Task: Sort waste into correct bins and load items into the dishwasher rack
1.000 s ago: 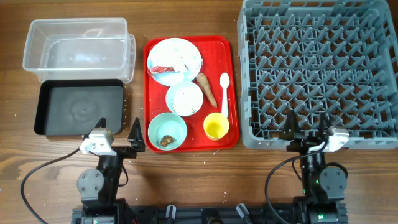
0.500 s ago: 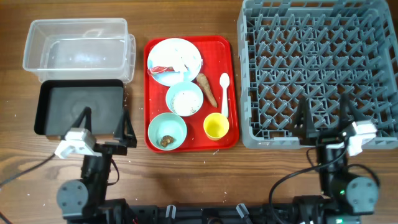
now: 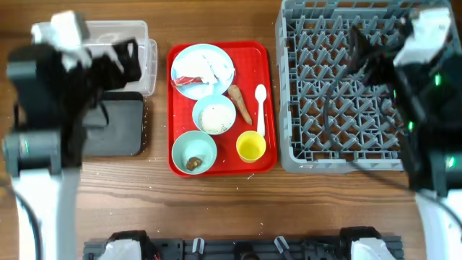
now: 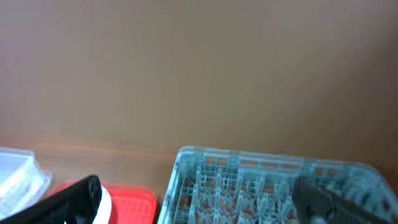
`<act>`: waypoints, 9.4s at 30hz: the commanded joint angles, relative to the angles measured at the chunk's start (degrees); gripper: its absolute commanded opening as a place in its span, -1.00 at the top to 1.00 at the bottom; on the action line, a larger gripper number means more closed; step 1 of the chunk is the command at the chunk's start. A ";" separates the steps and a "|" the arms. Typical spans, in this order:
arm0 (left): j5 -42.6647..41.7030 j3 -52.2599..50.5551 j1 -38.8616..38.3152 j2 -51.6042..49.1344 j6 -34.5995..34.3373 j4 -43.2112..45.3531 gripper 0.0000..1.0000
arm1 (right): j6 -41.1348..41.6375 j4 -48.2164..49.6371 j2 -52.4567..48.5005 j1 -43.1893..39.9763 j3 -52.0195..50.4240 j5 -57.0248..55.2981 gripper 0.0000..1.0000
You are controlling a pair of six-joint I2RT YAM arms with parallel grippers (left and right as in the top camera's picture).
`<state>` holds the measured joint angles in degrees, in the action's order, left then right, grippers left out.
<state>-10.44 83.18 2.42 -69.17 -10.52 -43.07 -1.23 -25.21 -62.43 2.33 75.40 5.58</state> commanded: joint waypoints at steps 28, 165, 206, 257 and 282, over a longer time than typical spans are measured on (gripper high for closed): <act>24.85 35.12 -23.23 -63.78 -30.69 -13.73 -1.00 | 0.28 -23.93 -16.15 0.28 12.72 3.50 -1.00; 14.16 12.74 -36.70 -53.75 -22.69 -13.31 0.45 | 7.39 -26.58 -18.10 0.28 12.24 6.54 -0.99; -65.00 -7.39 41.62 -34.86 21.00 -20.98 0.92 | 7.41 -22.16 -18.10 0.31 12.24 8.50 -0.99; 17.79 -7.30 -38.58 -37.66 -7.98 -1.22 0.49 | 7.26 -25.83 -18.10 0.28 12.24 8.48 -0.99; 9.35 -19.30 -37.83 -30.47 -18.36 -12.98 0.15 | 7.28 -28.11 -19.02 0.28 12.24 8.48 -0.99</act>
<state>0.69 67.09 -35.83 -99.74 -28.12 -58.33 5.37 -52.99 -80.18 2.33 86.83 13.13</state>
